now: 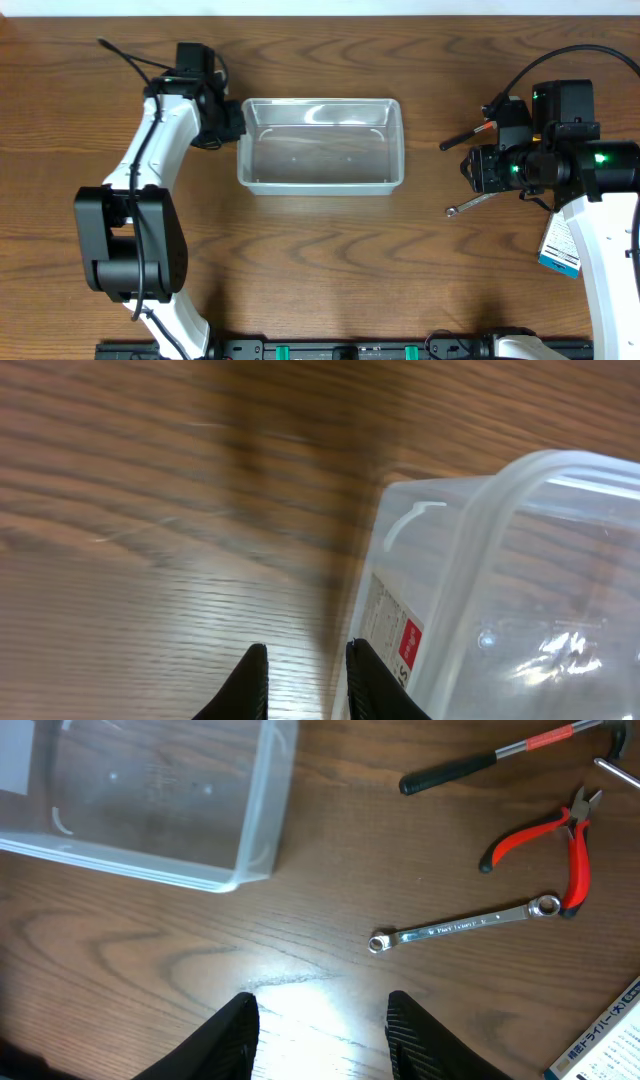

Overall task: Pack container
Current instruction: 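Retract the left arm and move the right gripper to the boxed package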

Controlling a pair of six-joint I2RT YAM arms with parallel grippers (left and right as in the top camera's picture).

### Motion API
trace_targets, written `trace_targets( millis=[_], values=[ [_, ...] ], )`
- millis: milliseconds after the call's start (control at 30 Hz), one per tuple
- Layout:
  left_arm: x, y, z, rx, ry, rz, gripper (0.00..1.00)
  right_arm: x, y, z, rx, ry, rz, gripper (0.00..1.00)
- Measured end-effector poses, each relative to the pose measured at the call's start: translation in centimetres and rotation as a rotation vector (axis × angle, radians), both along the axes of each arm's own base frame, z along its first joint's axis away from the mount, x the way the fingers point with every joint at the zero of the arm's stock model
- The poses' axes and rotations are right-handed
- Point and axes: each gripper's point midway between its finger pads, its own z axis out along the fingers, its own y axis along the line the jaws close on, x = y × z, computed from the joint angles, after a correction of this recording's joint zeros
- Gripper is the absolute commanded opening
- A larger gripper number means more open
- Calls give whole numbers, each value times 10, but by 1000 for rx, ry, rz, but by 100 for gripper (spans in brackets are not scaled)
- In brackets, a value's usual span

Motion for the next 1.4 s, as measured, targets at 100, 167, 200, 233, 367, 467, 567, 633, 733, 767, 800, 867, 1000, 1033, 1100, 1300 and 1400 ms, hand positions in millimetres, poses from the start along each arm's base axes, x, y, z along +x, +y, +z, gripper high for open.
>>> trace_targets(
  millis=[100, 167, 200, 233, 367, 467, 567, 633, 733, 767, 800, 867, 1000, 1033, 1100, 1300, 1400],
  values=[
    [0, -7, 0, -1, -4, -17, 19, 0, 0, 0, 0, 0, 0, 45],
    [-1, -5, 0, 9, 0, -14, 23, 0, 0, 0, 0, 0, 0, 45],
    [-2, -1, -1, 23, 6, -9, 24, 0, 0, 0, 0, 0, 0, 45],
    [-4, 4, -1, 41, 13, 1, 26, 0, 0, 0, 0, -1, 0, 45],
    [-19, 49, 6, 138, 55, 87, 41, 1, -2, 2, -9, -7, -7, 45],
    [-37, 93, 34, 181, 47, 201, 41, 1, -18, 12, -71, -3, -95, 40],
    [-63, 127, 76, 209, 3, 317, 42, 5, -44, 45, -132, -59, -266, 41],
    [-84, 131, 104, 215, -27, 347, 46, 8, -68, 72, -151, -121, -414, 41],
    [-107, 120, 141, 211, -100, 341, 49, 1, -106, 86, -162, -143, -638, 67],
    [-112, 114, 150, 203, -122, 328, 51, -6, -120, 85, -170, -128, -716, 73],
    [-118, 106, 160, 198, -151, 310, 55, -13, -136, 81, -180, -99, -792, 79],
    [-124, 95, 171, 191, -184, 280, 58, -23, -159, 74, -196, -53, -902, 90],
    [-136, 69, 181, 172, -207, 200, 60, -41, -209, 43, -196, 96, -1054, 99],
    [-138, 64, 181, 168, -203, 185, 60, -43, -216, 36, -194, 127, -1068, 99],
    [-142, 55, 180, 162, -188, 151, 60, -49, -231, 15, -174, 209, -1075, 99],
    [-143, 43, 178, 157, -183, 108, 61, -59, -249, -51, -164, 363, -998, 99],
    [-143, 41, 178, 156, -184, 104, 61, -57, -248, -88, -160, 393, -934, 99]
  ],
)
